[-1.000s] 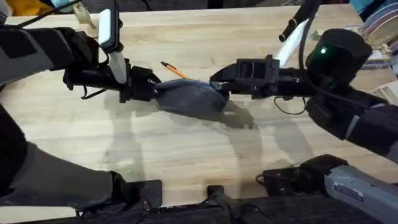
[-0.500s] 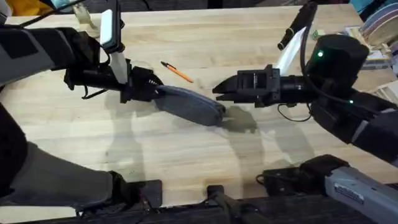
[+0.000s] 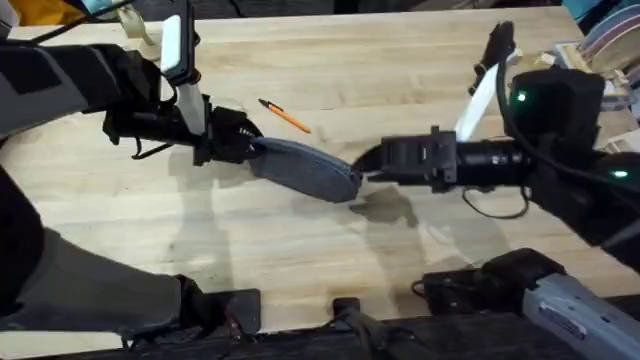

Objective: Unzip the bag, pick up the pens from the table one at a time and place them inside, then zip the bag closed.

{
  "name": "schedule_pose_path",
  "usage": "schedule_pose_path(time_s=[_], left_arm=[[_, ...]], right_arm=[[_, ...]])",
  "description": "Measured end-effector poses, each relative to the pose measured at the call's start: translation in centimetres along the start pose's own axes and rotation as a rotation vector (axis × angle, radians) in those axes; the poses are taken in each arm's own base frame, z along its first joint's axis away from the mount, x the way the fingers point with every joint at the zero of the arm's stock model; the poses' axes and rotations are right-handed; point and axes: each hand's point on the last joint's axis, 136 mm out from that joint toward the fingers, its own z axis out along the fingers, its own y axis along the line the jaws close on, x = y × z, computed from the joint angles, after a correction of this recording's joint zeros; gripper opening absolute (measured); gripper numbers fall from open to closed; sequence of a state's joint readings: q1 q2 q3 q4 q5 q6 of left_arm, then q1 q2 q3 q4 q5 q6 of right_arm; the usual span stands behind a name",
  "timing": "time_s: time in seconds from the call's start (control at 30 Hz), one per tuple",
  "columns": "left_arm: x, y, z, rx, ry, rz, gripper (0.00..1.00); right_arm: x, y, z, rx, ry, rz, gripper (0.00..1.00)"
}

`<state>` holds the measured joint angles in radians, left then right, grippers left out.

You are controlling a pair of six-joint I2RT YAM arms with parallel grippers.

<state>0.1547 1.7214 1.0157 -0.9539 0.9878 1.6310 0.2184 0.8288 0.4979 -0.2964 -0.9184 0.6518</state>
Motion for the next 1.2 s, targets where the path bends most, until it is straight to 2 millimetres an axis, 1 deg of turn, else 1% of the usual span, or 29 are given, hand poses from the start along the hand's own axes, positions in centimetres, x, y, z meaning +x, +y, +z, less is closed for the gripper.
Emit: schedule_pose_path(time_s=[0.1, 0.13, 0.17, 0.27, 0.37, 0.43, 0.57, 0.77, 1.0, 1.1, 1.2], left_arm=[[0.0, 0.0, 0.0, 0.0, 0.0, 0.0, 0.042], [0.0, 0.0, 0.0, 0.0, 0.0, 0.0, 0.042], [0.0, 0.0, 0.0, 0.0, 0.0, 0.0, 0.042], [0.0, 0.0, 0.0, 0.0, 0.0, 0.0, 0.042], [0.0, 0.0, 0.0, 0.0, 0.0, 0.0, 0.042], [0.0, 0.0, 0.0, 0.0, 0.0, 0.0, 0.042], [0.0, 0.0, 0.0, 0.0, 0.0, 0.0, 0.042], [0.0, 0.0, 0.0, 0.0, 0.0, 0.0, 0.043], [0.0, 0.0, 0.0, 0.0, 0.0, 0.0, 0.043], [0.0, 0.0, 0.0, 0.0, 0.0, 0.0, 0.043], [0.0, 0.0, 0.0, 0.0, 0.0, 0.0, 0.043]], right_arm=[[0.8, -1.1, -1.2, 0.137, 0.003, -0.016, 0.996], [0.4, -0.7, -2.7, 0.224, -0.03, -0.101, 0.996], [0.3, -0.5, -3.1, 0.244, -0.042, -0.129, 0.996], [0.8, -0.7, -3.8, 0.287, -0.041, -0.15, 0.996], [2.2, -1.8, -4.1, 0.332, 0.003, -0.103, 0.996], [2.7, -2.2, -4.3, 0.349, 0.02, -0.079, 0.996], [3.1, -2.4, -4.4, 0.361, 0.028, -0.05, 0.996], [3.1, -2.5, -4.4, 0.364, 0.024, -0.033, 0.997], [2.8, -3.1, -4.6, 0.402, -0.011, 0.048, 0.997], [2.6, -3.9, -4.2, 0.401, -0.022, 0.054, 0.997], [3.1, -5.5, -3.1, 0.382, -0.016, 0.073, 0.996]])
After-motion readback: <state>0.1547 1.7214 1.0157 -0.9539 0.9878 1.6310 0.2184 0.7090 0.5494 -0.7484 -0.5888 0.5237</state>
